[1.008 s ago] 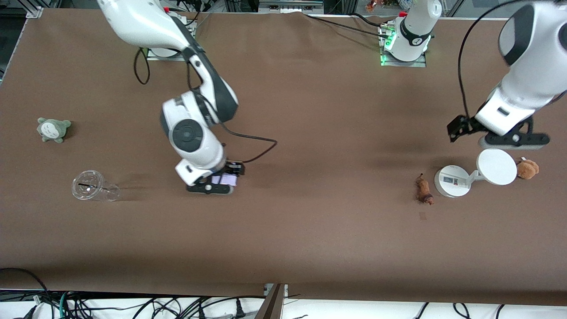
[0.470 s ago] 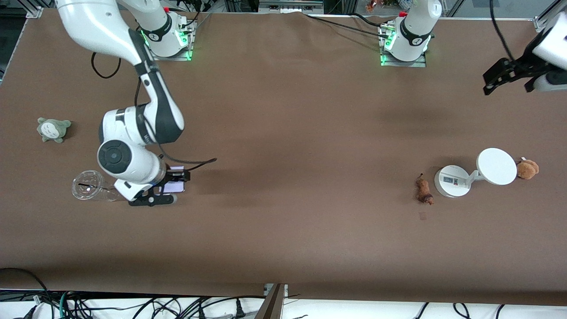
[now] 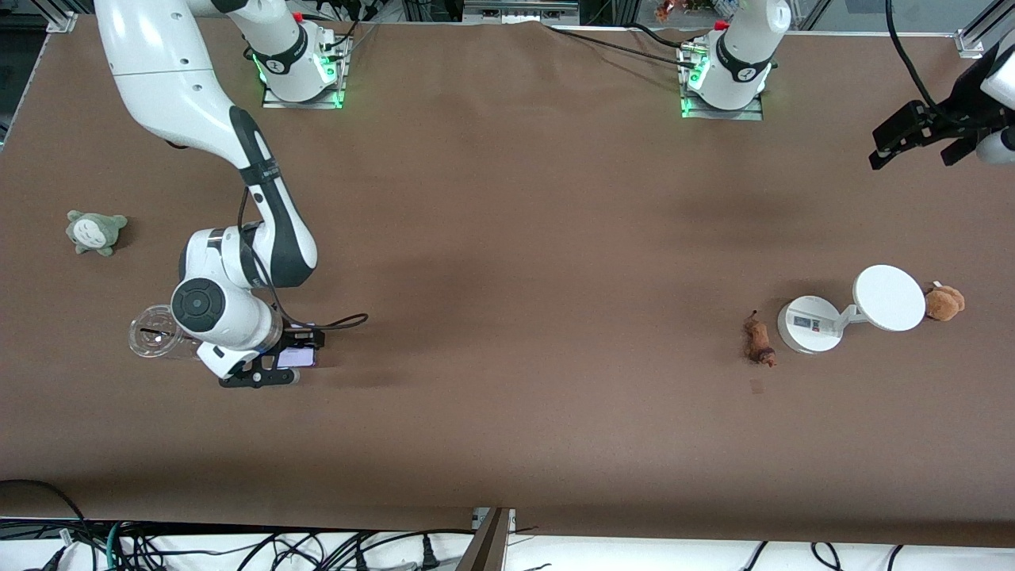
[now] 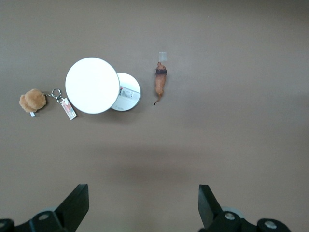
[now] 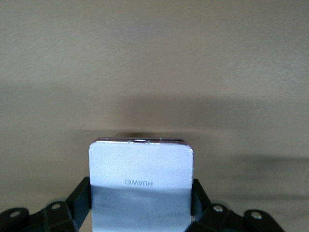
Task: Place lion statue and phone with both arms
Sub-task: 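Carry the white phone with the right gripper and lower it beside the cup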
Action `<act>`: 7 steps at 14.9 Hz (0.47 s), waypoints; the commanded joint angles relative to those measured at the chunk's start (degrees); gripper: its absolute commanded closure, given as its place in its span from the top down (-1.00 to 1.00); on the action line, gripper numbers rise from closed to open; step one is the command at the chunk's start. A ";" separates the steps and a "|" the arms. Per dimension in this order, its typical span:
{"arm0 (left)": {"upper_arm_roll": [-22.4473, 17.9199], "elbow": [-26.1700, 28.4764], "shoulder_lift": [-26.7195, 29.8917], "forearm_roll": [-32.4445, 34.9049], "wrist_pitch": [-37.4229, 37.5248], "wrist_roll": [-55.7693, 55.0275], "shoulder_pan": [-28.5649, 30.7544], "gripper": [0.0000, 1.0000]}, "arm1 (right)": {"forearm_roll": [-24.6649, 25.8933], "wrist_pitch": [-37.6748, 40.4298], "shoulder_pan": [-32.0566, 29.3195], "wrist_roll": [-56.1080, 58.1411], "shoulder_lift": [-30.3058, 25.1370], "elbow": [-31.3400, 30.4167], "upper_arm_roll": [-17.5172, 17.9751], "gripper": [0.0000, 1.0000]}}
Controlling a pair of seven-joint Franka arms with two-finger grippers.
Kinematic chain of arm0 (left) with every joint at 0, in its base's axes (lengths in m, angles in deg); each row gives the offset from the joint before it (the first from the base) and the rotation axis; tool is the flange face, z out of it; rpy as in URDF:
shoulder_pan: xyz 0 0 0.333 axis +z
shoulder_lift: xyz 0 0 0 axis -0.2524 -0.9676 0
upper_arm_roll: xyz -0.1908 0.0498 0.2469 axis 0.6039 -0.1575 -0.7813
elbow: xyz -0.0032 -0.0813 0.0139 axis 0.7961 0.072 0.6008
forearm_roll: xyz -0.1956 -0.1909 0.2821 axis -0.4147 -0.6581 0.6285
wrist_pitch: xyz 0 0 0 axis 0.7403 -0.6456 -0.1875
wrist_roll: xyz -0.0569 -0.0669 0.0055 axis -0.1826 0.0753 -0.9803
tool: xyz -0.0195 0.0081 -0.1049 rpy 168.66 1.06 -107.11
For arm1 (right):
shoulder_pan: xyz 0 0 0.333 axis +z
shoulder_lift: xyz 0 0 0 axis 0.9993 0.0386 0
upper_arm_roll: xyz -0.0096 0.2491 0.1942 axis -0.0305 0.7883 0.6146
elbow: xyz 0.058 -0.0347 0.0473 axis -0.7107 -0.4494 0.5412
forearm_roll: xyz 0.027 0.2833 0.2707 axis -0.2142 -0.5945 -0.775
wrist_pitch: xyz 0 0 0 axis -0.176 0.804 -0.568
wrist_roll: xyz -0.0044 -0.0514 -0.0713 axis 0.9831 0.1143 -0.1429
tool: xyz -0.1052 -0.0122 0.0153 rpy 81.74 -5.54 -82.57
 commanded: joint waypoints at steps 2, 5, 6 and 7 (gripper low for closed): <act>0.43 -5.44 -3.81 -0.27 1.04 0.68 0.29 1.00 | -0.77 -3.33 -1.95 2.48 1.37 0.08 0.51 -1.00; 0.87 -6.67 -5.38 0.00 1.04 0.50 -0.50 1.00 | -0.77 -5.18 -3.62 5.90 2.43 0.08 0.51 -1.00; 0.87 -7.02 -5.91 -0.09 1.04 0.59 -0.50 1.00 | -0.77 -5.96 -4.67 8.00 2.69 0.08 0.51 -1.00; 0.96 -7.03 -6.18 -0.09 1.04 0.50 -0.59 1.00 | -0.77 -6.58 -5.72 9.76 2.95 0.08 0.51 -1.00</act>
